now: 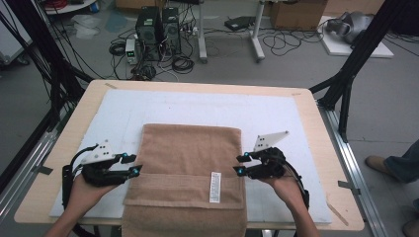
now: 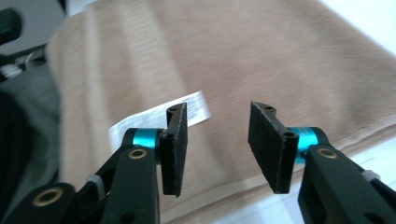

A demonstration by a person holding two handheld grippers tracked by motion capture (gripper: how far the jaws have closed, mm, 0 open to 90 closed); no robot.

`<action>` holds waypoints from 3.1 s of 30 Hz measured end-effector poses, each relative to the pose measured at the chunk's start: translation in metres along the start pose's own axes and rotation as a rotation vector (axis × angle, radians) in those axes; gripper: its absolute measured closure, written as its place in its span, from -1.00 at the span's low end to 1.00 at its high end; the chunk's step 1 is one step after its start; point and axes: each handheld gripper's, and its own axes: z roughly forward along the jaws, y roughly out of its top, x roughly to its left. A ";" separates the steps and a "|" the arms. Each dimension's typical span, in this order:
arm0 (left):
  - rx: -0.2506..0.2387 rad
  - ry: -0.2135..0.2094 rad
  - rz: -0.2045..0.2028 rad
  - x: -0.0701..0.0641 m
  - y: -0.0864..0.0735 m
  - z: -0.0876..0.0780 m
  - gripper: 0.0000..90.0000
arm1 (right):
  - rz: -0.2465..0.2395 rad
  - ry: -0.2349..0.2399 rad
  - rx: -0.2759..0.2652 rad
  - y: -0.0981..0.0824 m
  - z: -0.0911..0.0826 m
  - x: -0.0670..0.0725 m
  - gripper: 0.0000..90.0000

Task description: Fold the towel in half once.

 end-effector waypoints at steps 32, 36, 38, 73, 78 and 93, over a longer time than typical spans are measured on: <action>0.199 0.106 -0.154 0.071 -0.010 0.074 -0.06 | 0.195 -0.220 0.156 -0.008 0.051 -0.082 -0.10; 0.197 0.116 -0.152 0.071 -0.010 0.075 0.06 | 0.194 -0.228 0.161 -0.009 0.056 -0.079 0.16; 0.197 0.119 -0.154 0.071 -0.009 0.076 0.16 | 0.180 -0.199 0.162 -0.006 0.058 -0.076 0.43; 0.021 0.235 -0.165 0.100 0.063 0.085 0.86 | 0.174 -0.305 0.107 0.062 0.033 -0.125 0.84; -0.002 0.255 -0.181 0.110 0.077 0.090 0.78 | 0.178 -0.354 0.042 0.072 0.021 -0.133 0.67; 0.039 0.172 -0.146 0.091 0.042 0.059 0.12 | 0.154 -0.273 0.042 0.048 0.015 -0.095 0.06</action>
